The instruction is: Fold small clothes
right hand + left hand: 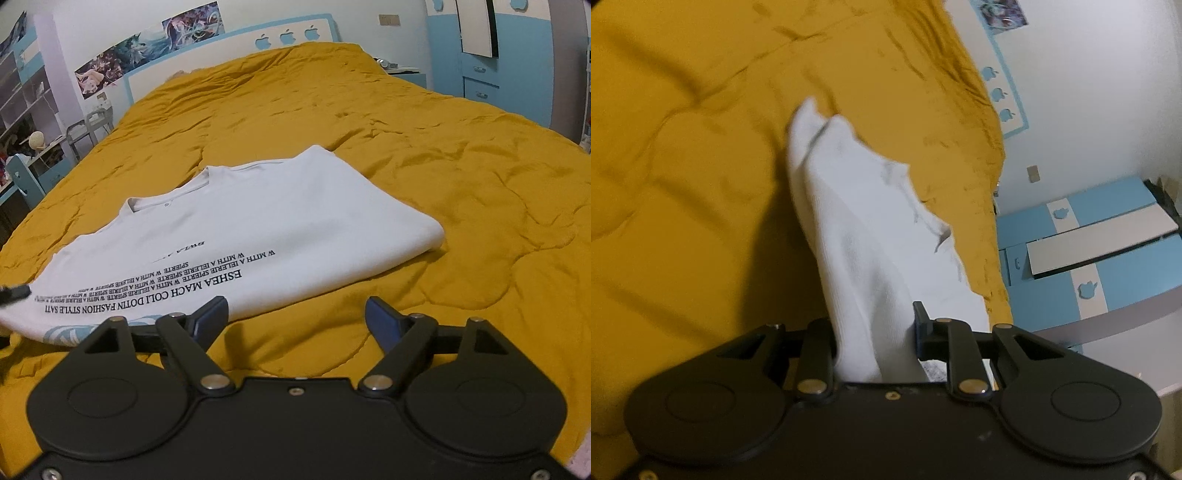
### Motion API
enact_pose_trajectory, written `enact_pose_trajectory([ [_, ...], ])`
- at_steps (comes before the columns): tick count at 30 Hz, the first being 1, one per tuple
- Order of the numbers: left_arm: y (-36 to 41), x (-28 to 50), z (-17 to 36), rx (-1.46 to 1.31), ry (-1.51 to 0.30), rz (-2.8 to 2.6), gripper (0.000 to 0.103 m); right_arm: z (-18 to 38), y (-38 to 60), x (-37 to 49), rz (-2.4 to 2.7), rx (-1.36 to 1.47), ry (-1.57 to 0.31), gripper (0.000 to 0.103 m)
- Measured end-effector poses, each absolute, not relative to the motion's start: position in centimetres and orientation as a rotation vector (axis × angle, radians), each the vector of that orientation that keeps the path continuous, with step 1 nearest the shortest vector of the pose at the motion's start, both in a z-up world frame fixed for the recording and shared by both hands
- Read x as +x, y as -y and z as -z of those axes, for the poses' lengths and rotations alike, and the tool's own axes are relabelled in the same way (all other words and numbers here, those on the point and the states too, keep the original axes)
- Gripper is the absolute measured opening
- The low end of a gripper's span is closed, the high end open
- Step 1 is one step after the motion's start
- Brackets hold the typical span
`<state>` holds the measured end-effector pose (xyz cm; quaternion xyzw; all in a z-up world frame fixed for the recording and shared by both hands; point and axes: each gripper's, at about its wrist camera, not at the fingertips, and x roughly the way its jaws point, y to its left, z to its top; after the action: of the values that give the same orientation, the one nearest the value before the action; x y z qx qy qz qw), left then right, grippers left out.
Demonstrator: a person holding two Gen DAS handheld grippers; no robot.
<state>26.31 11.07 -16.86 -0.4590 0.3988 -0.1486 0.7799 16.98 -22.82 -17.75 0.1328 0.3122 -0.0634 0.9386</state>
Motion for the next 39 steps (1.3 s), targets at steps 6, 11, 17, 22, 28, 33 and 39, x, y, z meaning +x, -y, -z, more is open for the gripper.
enact_pose_trajectory([
  [6, -7.6, 28.6, 12.6, -0.910, -0.809, 0.379, 0.021, 17.1, 24.0, 16.7, 0.117, 0.316, -0.613, 0.082],
  [11, -2.3, 31.3, 9.3, -0.834, -0.788, 0.464, 0.021, 16.7, 25.7, 16.4, 0.114, 0.359, -0.590, 0.082],
  [17, 8.0, 34.4, 7.9, -0.742, -0.840, 0.648, 0.021, 16.2, 28.7, 15.8, 0.134, 0.419, -0.556, 0.082],
  [22, 18.2, 36.3, 11.4, -0.664, -0.995, 0.753, 0.014, 16.0, 31.6, 15.3, 0.174, 0.457, -0.539, 0.082],
  [28, 23.3, 35.5, 14.3, -0.624, -1.134, 0.821, 0.056, 15.7, 34.1, 14.7, 0.213, 0.475, -0.521, 0.082],
  [33, 17.0, 34.1, 10.1, -0.632, -0.972, 0.756, 0.087, 14.0, 35.2, 16.6, 0.079, 0.438, -0.492, 0.082],
  [39, 8.8, 34.6, 11.5, -0.629, -0.917, 0.517, 0.090, 14.4, 34.1, 22.6, -0.111, 0.409, -0.559, 0.082],
])
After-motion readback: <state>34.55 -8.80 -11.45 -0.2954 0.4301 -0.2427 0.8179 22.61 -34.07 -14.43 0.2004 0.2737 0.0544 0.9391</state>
